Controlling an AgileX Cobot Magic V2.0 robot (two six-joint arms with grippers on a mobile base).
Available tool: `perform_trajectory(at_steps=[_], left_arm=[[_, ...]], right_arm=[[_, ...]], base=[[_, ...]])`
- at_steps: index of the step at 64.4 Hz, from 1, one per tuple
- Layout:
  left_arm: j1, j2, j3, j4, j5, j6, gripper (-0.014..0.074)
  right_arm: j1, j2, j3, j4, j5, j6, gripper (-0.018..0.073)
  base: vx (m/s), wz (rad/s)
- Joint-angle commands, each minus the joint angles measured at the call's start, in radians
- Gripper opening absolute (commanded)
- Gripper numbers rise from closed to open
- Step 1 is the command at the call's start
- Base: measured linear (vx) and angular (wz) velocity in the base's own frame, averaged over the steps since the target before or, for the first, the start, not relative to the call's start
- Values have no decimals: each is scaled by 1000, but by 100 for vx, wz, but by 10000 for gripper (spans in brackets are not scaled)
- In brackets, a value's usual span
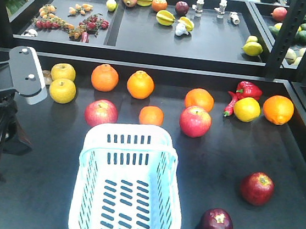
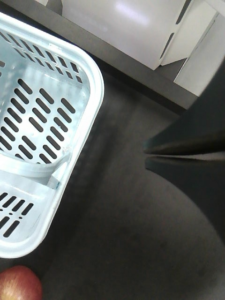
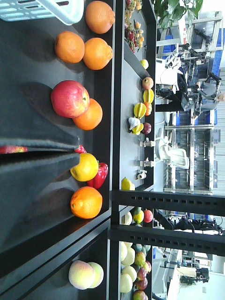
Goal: Pick three apples into basket with both arms
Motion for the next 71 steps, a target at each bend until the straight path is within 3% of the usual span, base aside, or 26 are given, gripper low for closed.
perform_trajectory(at_steps=[1, 10, 20, 38, 50, 61, 71], left_arm=[[0, -25, -21, -24, -35, -1, -8], [0, -25, -21, -24, -35, -1, -8], [0, -25, -21, -25, -35, -1, -8], [0, -25, -21, -25, -36, -1, -8], [0, -25, -21, -25, -36, -1, -8], [0, -25, -21, -25, -36, -1, -8], [0, -25, -21, -25, -36, -1, -8]], right_arm=[[-4, -12, 4, -9, -74, -1, -8], [-4, -12, 3, -9, -78, -1, -8], [-4, -10, -16, 20, -171, 27, -8], [-4, 271, -404, 8, 357, 36, -8], [-5, 546, -632, -65, 757, 49, -8], [-5, 679, -684, -148, 886, 79, -8], [-5, 776, -684, -151, 916, 93, -5]], base=[[0, 0], [0, 0], [0, 0], [0, 0], [0, 0], [0, 0], [0, 0]])
